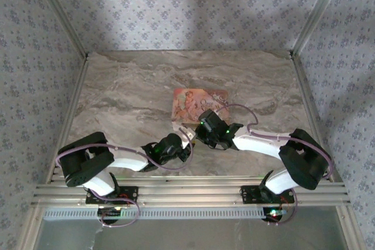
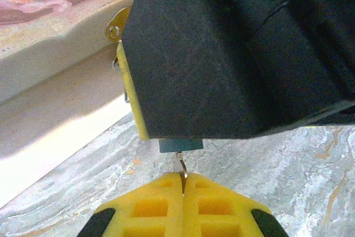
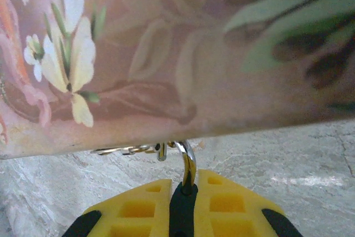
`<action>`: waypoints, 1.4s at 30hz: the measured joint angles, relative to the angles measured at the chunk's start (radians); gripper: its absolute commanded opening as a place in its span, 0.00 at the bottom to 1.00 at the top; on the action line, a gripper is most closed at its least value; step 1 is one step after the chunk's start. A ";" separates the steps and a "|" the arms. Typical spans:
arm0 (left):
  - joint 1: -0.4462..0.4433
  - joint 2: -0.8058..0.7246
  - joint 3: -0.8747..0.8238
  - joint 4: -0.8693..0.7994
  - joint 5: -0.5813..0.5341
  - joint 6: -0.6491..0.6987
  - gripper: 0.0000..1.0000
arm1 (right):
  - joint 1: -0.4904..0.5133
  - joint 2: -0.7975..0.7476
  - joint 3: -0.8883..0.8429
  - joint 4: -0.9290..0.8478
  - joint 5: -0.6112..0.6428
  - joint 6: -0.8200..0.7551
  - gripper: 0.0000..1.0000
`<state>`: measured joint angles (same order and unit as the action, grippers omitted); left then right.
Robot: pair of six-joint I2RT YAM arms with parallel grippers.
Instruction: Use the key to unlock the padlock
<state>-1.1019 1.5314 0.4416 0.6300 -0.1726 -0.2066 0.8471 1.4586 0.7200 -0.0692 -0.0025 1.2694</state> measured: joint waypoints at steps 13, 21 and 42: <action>0.000 -0.139 -0.031 -0.008 -0.023 -0.034 0.46 | -0.100 0.000 0.027 -0.078 -0.103 -0.283 0.00; 0.009 -0.202 -0.054 -0.067 -0.042 -0.061 0.46 | -0.188 0.000 0.027 -0.093 -0.205 -0.390 0.00; 0.035 -0.247 -0.111 -0.096 -0.060 -0.094 0.46 | -0.331 -0.037 -0.022 -0.092 -0.274 -0.423 0.00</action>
<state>-1.0668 1.2842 0.3309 0.5339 -0.2329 -0.3004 0.5159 1.4216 0.6979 -0.1608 -0.2760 0.8463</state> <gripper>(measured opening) 0.458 0.108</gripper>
